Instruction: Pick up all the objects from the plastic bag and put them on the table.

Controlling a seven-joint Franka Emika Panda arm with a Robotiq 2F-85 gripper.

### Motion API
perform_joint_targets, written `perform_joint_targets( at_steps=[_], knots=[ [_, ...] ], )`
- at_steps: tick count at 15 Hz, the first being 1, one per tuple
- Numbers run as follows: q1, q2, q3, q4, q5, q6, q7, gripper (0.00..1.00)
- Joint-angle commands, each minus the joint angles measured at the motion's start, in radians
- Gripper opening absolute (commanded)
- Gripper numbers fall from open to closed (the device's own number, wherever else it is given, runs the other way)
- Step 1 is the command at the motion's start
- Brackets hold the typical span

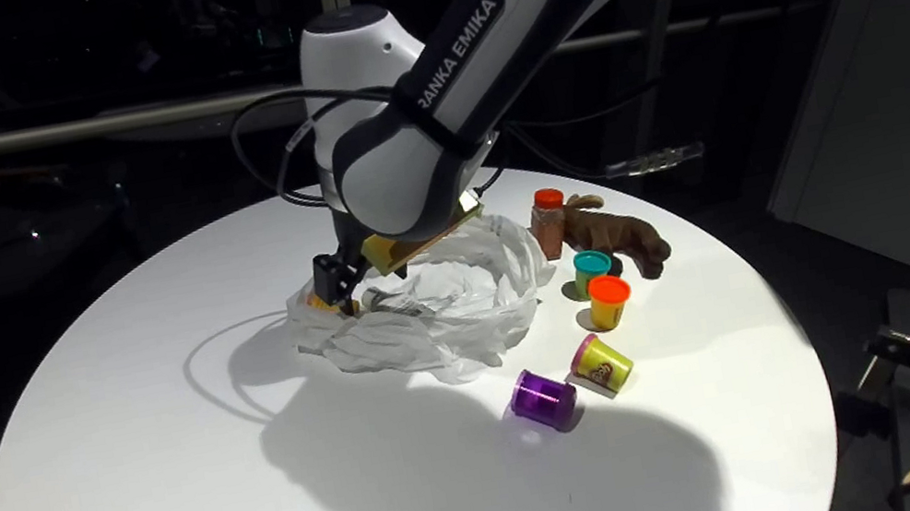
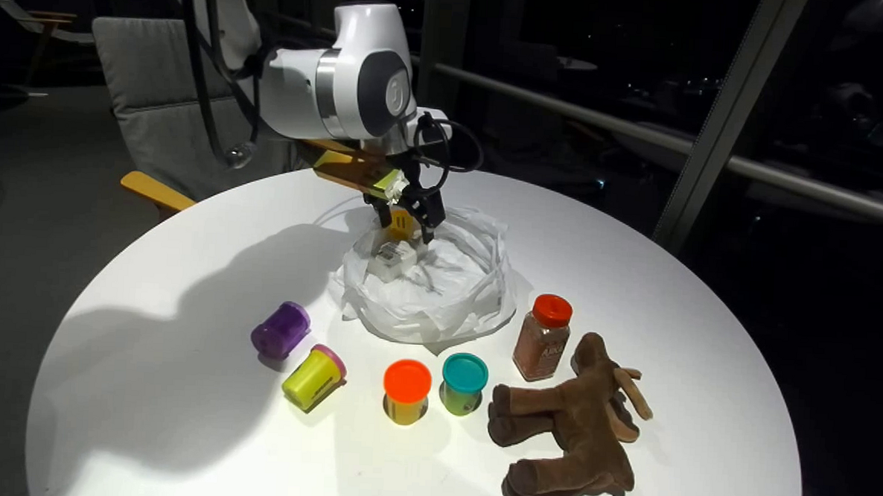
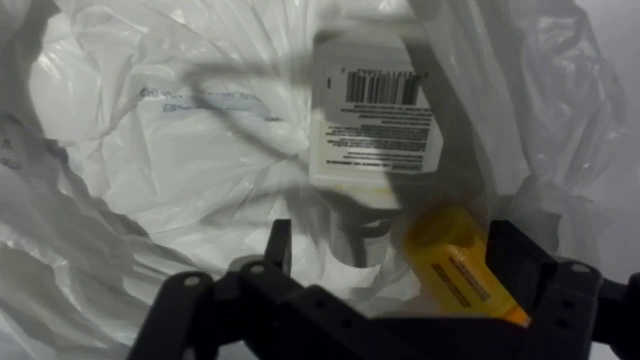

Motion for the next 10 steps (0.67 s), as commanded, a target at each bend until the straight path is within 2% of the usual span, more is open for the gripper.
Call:
perform_joint_targets(
  at_steps=[1,10],
  knots=[
    [-0.016,0.022,-0.018,0.073,0.006,-0.022,-0.002,1.00],
    [-0.083,0.029,0.032,0.083,0.025,-0.060,-0.065,1.00]
  ],
)
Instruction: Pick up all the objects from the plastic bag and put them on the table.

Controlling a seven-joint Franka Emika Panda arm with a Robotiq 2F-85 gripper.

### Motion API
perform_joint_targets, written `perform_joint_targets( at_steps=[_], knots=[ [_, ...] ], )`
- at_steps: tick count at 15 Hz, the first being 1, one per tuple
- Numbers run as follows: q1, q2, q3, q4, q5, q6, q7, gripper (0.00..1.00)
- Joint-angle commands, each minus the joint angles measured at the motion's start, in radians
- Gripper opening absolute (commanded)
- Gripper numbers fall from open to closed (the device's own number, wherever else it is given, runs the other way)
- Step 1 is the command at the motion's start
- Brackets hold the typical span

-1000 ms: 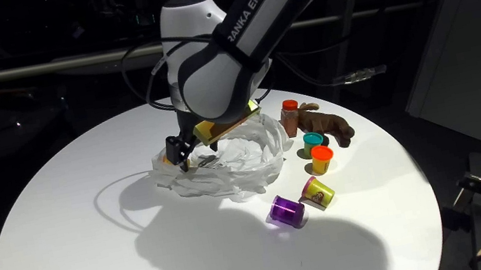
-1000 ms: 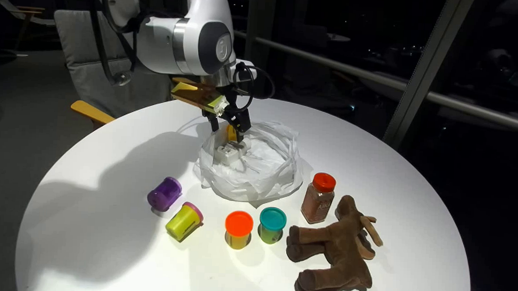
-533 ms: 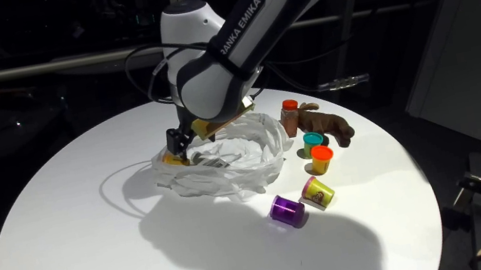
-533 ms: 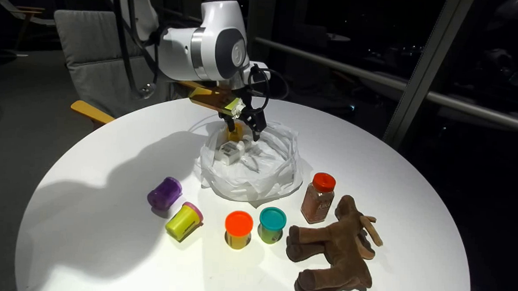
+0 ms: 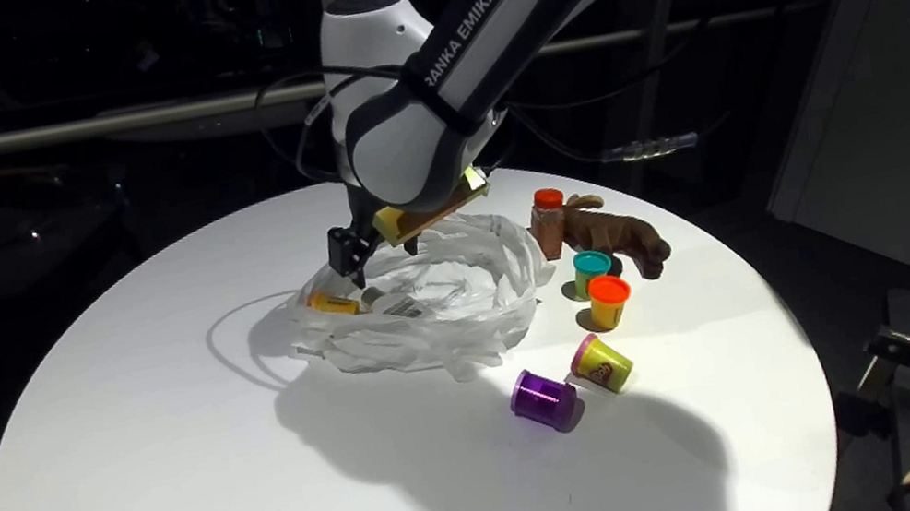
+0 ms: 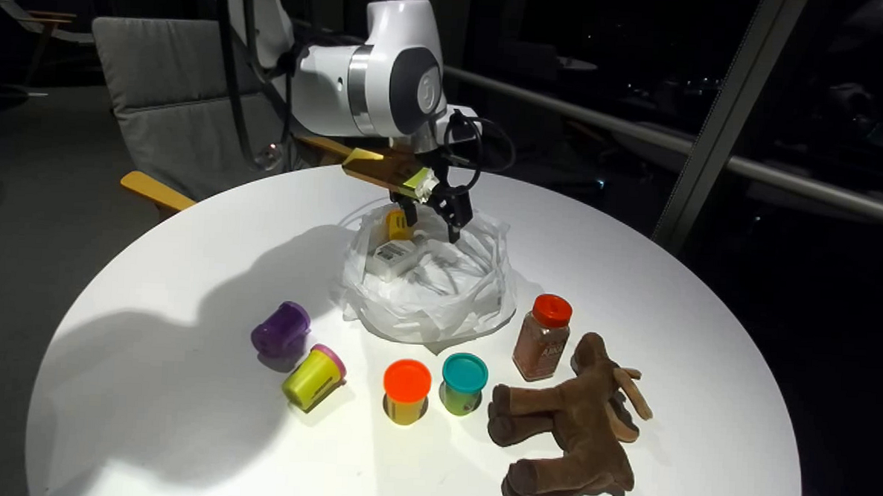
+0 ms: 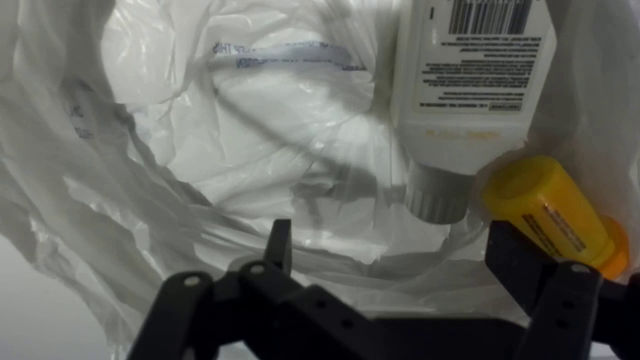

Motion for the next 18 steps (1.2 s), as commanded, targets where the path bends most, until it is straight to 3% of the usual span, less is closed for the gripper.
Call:
perform_joint_targets(
  at_steps=[1,9,10,11,13,18],
  knots=[
    [-0.034,0.024,0.043,0.044,0.025,-0.050,-0.061,1.00],
    [-0.042,0.074,0.067,0.107,0.021,-0.098,-0.083,1.00],
    [-0.041,0.084,0.066,0.123,0.020,-0.106,-0.082,0.97],
    [-0.041,0.092,0.067,0.136,0.019,-0.115,-0.085,0.74],
    [-0.042,0.110,0.068,0.163,0.019,-0.131,-0.091,0.70],
    [-0.041,0.130,0.067,0.201,0.017,-0.157,-0.091,0.30]
  ],
)
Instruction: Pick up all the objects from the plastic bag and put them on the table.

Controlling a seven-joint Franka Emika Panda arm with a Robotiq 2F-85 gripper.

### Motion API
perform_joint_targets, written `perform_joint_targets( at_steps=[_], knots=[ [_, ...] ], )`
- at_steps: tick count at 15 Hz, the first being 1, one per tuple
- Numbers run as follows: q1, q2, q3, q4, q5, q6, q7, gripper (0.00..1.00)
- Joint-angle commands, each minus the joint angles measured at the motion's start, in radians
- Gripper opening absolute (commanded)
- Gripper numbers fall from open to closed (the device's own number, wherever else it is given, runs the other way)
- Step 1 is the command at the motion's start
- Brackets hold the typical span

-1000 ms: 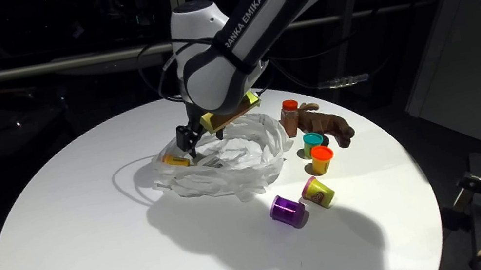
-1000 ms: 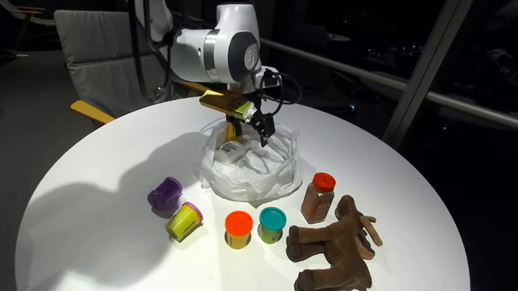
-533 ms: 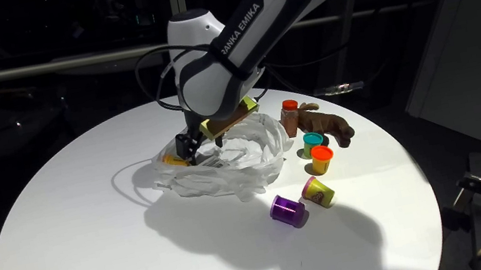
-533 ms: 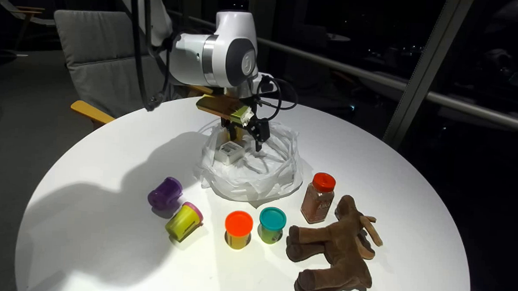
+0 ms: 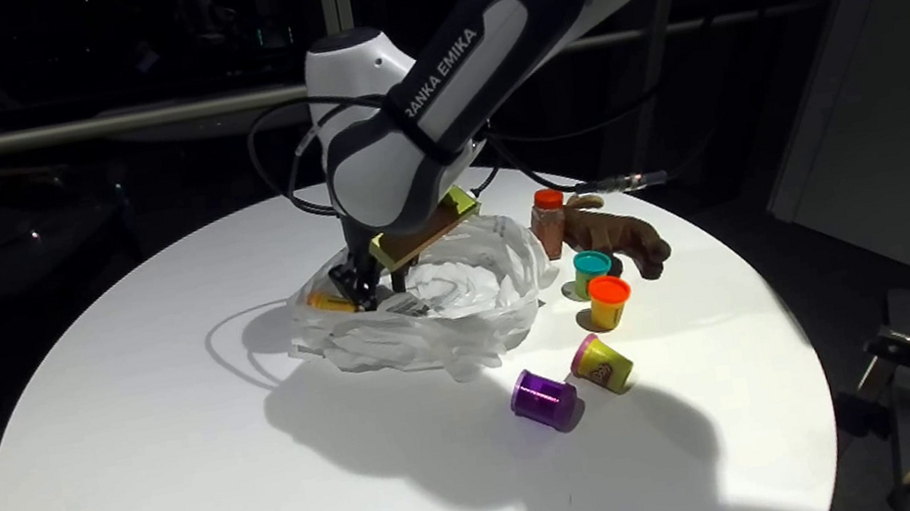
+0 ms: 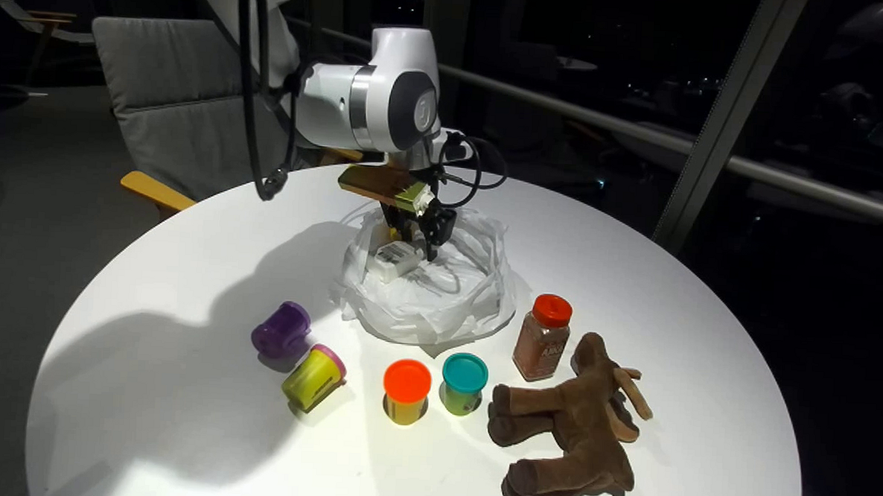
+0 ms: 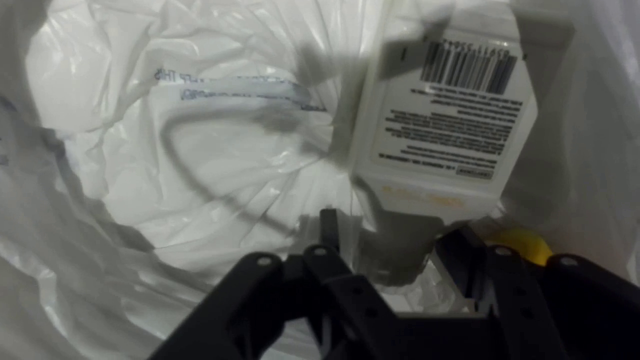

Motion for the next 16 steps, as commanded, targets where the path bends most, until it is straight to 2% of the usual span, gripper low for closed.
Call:
perform_joint_targets(
  at_steps=[1,2,5,11,16],
  knots=[
    [-0.007,0.026,0.005,0.065,0.017,-0.034,-0.022,0.23],
    [-0.004,0.019,0.001,0.058,0.015,-0.029,-0.015,0.15],
    [0.017,-0.023,-0.028,0.002,-0.002,-0.001,0.017,0.19],
    [0.100,-0.212,-0.134,-0.221,-0.067,0.099,0.097,0.15],
    [0.176,-0.423,-0.141,-0.444,-0.120,0.116,0.134,0.15]
  ],
)
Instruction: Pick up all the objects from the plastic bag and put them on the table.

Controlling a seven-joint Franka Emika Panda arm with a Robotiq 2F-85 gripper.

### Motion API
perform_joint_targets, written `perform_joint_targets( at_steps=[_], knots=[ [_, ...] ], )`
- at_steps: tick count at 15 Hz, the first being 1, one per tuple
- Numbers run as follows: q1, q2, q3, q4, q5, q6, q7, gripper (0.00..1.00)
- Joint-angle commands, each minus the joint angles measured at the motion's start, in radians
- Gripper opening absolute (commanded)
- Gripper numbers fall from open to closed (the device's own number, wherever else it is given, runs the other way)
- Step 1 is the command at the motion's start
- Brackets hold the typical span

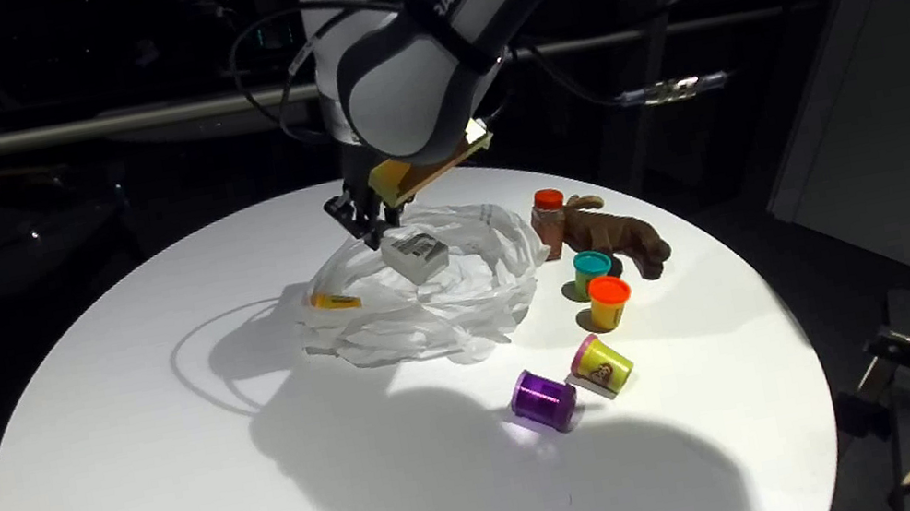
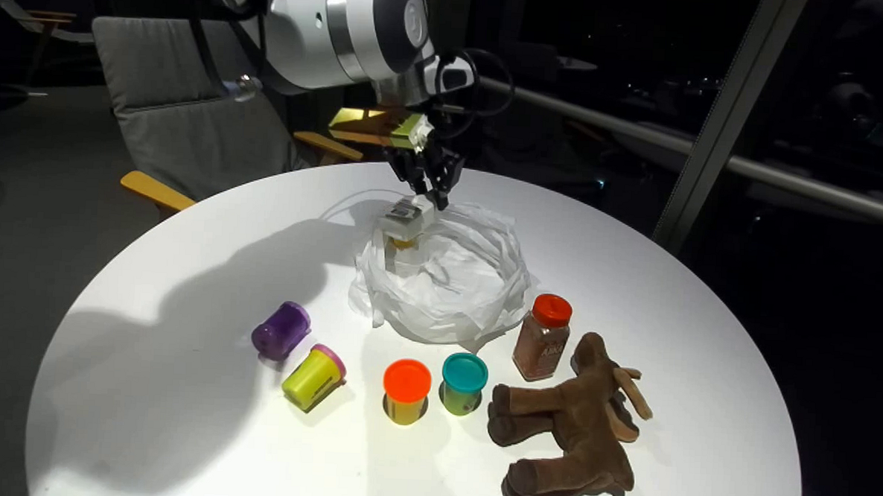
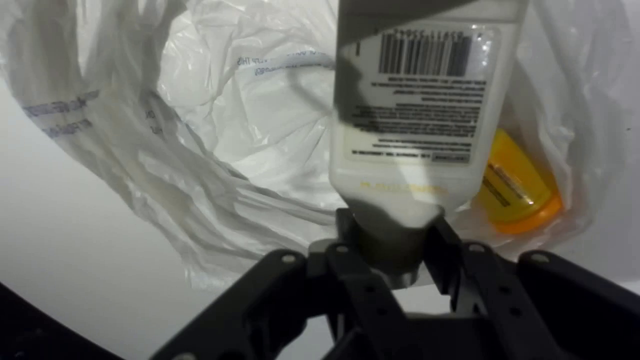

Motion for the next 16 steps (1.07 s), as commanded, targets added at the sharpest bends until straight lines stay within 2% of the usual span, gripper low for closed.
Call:
perform_joint_targets(
  at_steps=[1,4,7,9,16],
  knots=[
    [0.066,-0.209,0.009,-0.240,-0.050,0.023,0.030,0.15],
    [0.089,-0.324,0.083,-0.378,-0.062,0.011,-0.008,0.15],
    [0.105,-0.338,0.158,-0.435,-0.060,0.000,-0.002,0.15],
    [0.127,-0.280,0.173,-0.420,-0.069,-0.001,0.038,0.15],
    [0.144,-0.112,0.190,-0.378,-0.049,0.011,0.016,0.16]
  ],
)
